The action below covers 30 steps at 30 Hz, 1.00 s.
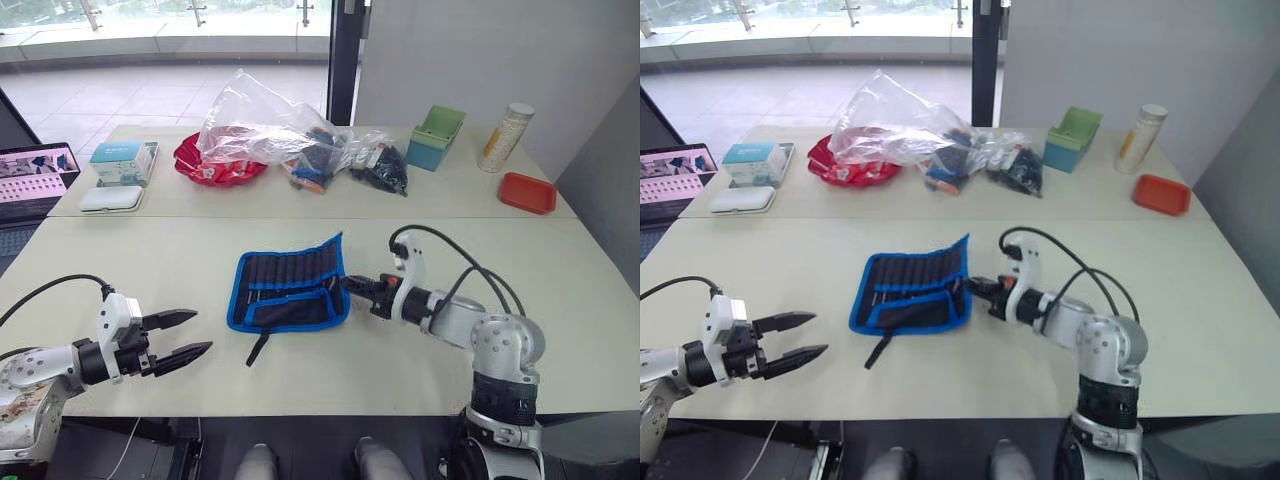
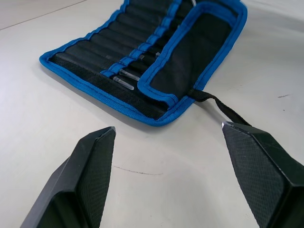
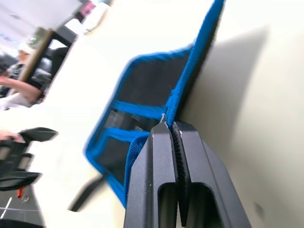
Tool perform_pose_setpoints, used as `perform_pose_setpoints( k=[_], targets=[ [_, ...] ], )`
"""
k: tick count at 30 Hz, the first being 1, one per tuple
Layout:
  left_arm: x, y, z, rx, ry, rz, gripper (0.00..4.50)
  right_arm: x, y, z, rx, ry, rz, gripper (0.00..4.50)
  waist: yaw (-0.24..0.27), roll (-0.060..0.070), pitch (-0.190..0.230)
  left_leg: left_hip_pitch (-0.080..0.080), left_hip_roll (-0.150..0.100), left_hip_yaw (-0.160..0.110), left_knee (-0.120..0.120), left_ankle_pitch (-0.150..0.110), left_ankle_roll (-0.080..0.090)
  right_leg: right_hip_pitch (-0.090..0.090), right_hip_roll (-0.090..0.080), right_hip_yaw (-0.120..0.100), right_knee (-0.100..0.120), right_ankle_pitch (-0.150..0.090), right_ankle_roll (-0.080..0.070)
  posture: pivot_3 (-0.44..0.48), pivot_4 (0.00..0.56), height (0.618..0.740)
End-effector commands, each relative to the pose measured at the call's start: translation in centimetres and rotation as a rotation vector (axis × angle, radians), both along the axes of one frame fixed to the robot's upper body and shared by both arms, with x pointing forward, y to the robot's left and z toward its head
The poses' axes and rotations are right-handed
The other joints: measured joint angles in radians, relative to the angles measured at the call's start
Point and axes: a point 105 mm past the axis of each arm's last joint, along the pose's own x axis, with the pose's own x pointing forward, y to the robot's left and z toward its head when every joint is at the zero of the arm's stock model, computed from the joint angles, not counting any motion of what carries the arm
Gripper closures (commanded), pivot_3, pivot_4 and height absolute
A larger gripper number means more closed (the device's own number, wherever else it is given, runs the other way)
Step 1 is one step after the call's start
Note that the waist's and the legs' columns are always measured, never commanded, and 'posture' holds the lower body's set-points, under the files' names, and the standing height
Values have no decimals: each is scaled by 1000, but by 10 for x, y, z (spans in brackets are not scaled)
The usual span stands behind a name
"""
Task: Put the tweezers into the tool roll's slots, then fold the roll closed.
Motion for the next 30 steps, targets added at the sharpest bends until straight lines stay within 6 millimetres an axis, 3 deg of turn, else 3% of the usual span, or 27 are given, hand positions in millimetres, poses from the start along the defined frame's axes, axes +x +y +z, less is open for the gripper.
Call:
perform_pose_setpoints(
  k=[1,11,16,20,24,28,30],
  targets=[
    [2,-1,5,12,-17,-15,723,-4,8,18,18,-46,21,4476,0,0,0,0,0,0,0,0,0,0,0,0,0,0,0,0,150,740],
    [8,-5,4,11,-16,-38,723,-4,60,31,-43,-68,93,4476,-4,0,0,-1,0,0,-1,0,0,-2,0,0,1,0,0,0,150,740],
    [10,-7,4,12,-18,-47,723,3,82,-3,-208,-33,79,4476,-7,0,0,-1,0,0,-1,0,0,-2,0,0,1,0,0,0,150,740],
    [11,-8,4,14,-20,-48,723,7,89,-27,-310,-32,64,4476,-13,0,0,-1,0,0,0,0,0,-2,0,0,1,0,0,0,150,740],
    [11,-6,3,17,-19,-44,723,8,102,-46,-327,-6,72,4476,-22,0,0,-1,0,0,-1,0,0,-2,0,-1,1,0,0,0,150,740],
    [10,-6,3,18,-20,-39,723,9,105,-85,-422,40,78,4476,-30,0,0,1,0,0,-1,0,0,-1,0,-1,1,0,0,0,150,740],
    [10,-5,3,20,-20,-38,723,7,106,-92,-442,39,90,4476,-33,0,-1,3,0,0,-1,0,0,0,0,-1,1,0,0,0,150,740]
  ],
)
